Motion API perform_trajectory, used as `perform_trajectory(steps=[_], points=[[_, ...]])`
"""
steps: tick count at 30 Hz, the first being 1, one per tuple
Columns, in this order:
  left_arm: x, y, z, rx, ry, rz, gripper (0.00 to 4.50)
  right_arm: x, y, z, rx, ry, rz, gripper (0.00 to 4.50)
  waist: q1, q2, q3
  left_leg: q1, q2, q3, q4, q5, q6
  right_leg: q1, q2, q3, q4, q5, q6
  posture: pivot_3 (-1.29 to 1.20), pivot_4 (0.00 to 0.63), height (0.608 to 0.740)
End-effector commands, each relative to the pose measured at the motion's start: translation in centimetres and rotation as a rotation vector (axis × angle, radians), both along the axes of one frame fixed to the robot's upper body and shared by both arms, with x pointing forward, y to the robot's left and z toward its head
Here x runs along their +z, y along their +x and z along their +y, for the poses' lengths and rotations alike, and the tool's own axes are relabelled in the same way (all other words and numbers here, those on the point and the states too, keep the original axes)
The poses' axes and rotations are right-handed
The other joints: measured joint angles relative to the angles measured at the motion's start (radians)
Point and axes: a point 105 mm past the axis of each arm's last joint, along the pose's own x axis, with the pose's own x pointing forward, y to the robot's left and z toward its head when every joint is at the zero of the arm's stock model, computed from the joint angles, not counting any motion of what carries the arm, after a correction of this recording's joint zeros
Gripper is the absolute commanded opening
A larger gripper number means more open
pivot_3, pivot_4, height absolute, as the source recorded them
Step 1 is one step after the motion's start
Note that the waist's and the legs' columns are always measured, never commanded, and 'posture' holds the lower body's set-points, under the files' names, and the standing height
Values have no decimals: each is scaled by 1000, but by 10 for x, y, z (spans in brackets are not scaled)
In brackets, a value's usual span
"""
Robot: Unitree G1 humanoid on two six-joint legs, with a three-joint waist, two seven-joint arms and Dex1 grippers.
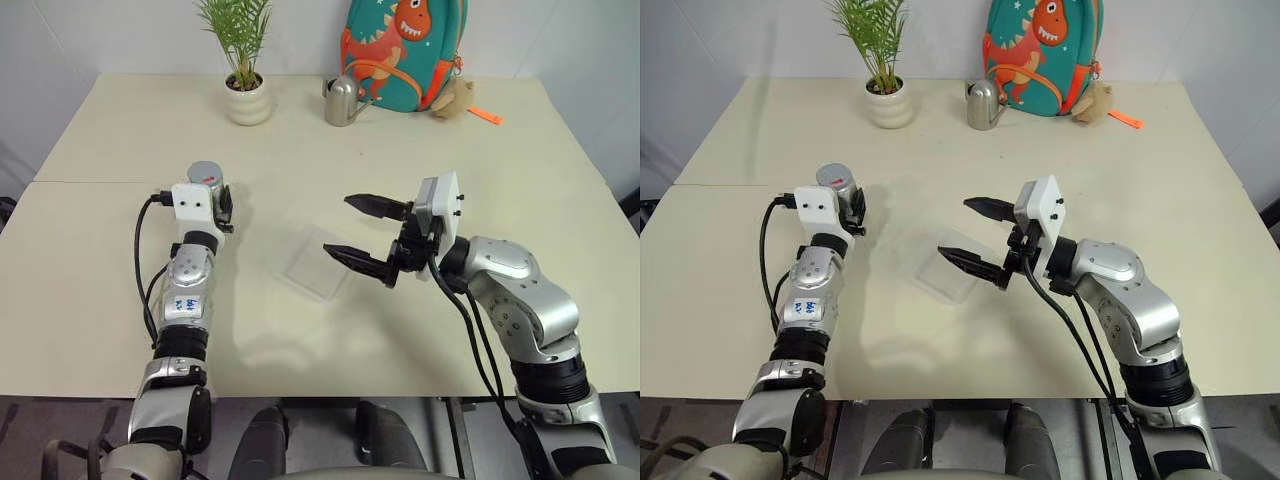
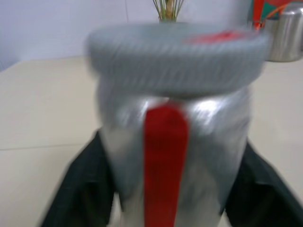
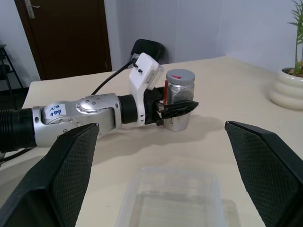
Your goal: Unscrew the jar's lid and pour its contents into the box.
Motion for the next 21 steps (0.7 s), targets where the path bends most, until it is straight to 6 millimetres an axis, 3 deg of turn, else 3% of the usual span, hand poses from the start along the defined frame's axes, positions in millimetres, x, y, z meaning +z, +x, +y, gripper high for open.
perform_trajectory(steps=[1, 6, 8, 10, 15, 21], points=[[20, -12, -1, -60, 29, -75, 1929, 13, -4, -3, -13, 10, -60, 4500, -2, 0, 0, 0, 0, 0, 0, 0, 0, 0, 0, 0, 0, 0, 0, 0, 150, 740], [64, -36, 0, -319, 31, -139, 1929, 32, 4, 0, -48, 23, -82, 4500, -11, 0, 0, 0, 0, 0, 0, 0, 0, -2, 0, 0, 1, 0, 0, 0, 150, 740], [88, -56, -12, -584, 9, -131, 1929, 44, 8, 8, -46, 29, -73, 4500, -16, 0, 0, 0, 0, 0, 0, 0, 0, -2, 0, 1, 1, 0, -1, 0, 150, 740], [96, -75, -20, -781, 32, -67, 1929, 56, 11, 17, -41, 37, -66, 4500, -25, 1, 0, 0, 1, 0, 0, 0, 0, -2, 0, 1, 2, 0, -2, 0, 150, 740], [85, -96, -41, -1028, 86, 83, 1929, 77, 13, 50, 29, 31, -49, 4500, -30, 2, 1, 1, 1, 1, -2, 0, 0, -2, 0, 2, 2, -1, -2, 0, 150, 740], [77, -94, -68, -1108, 93, 94, 1929, 68, 10, 84, 111, -29, 12, 4500, -25, 2, 1, -3, 1, 1, -2, -1, 1, -6, 1, 2, 2, -1, -2, 0, 150, 740]])
